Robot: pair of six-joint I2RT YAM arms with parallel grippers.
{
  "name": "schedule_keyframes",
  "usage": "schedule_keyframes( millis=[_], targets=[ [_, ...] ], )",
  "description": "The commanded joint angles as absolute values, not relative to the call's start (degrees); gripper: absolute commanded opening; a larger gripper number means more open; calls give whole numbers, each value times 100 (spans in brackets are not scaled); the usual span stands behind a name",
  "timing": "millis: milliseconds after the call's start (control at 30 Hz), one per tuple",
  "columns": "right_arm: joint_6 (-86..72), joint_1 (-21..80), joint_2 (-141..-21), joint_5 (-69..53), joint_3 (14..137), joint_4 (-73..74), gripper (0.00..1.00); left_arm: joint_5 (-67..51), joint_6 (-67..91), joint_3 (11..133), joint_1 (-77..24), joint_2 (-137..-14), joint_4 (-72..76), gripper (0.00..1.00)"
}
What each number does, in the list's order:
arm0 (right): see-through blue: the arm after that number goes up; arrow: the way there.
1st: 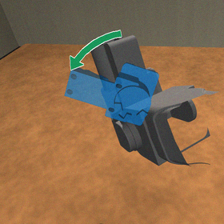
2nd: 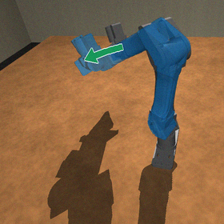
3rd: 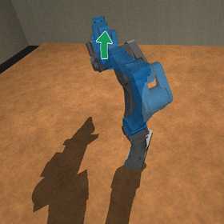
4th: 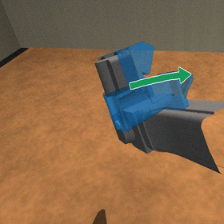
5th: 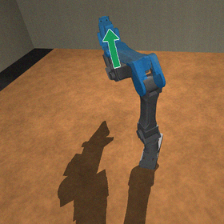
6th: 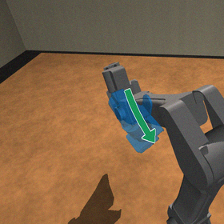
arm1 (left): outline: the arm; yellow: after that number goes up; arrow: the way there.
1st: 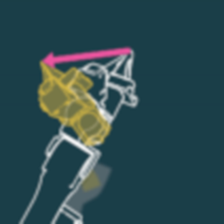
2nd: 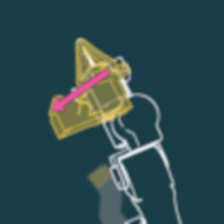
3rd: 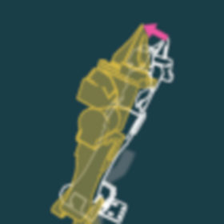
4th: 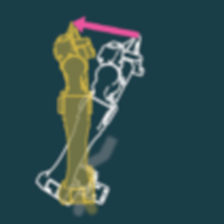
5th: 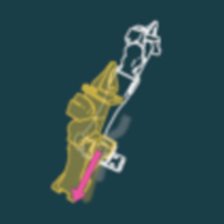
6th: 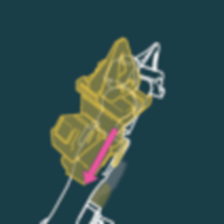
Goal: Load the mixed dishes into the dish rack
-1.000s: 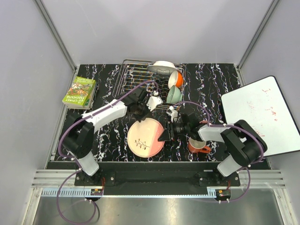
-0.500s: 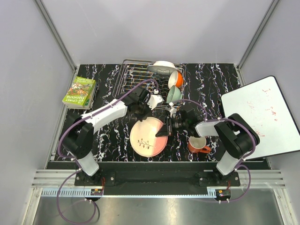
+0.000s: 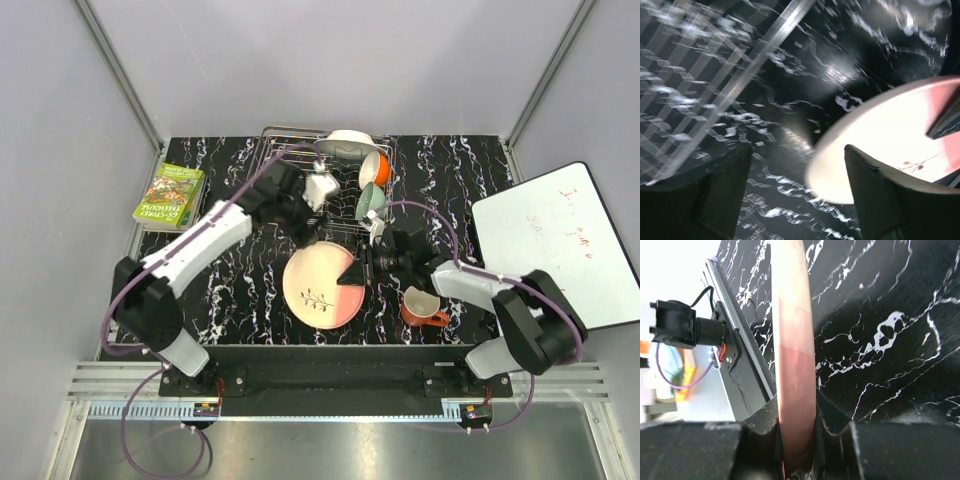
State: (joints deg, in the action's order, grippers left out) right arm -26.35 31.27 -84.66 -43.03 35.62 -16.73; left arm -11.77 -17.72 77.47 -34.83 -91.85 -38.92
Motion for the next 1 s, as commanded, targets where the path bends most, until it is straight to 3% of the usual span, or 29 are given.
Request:
schedule_keyframes(
  millis=[0, 133, 367, 767, 967],
  targets=[
    [-2013, 3190, -7613, -4132, 4043, -1311, 0, -1879, -1565, 9119, -2474, -8473, -4542, 87],
    [-1330, 3252, -6857, -3439, 4262, -1073, 0, -2110, -1240, 9773, -1469, -8534, -4474, 88],
    [-98, 3252, -5907, -2365, 5061, -747, 0, -888, -378, 9765, -773, -9508, -3736, 81],
    [1537, 3252, -6582, -1468, 6679, -747, 0, -484, -483, 10985, -536, -11408, -3375, 75],
    [2398, 3252, -7030, -959, 6908, -948, 0, -474, -615, 10610, -501, -11619, -3349, 73]
  ],
)
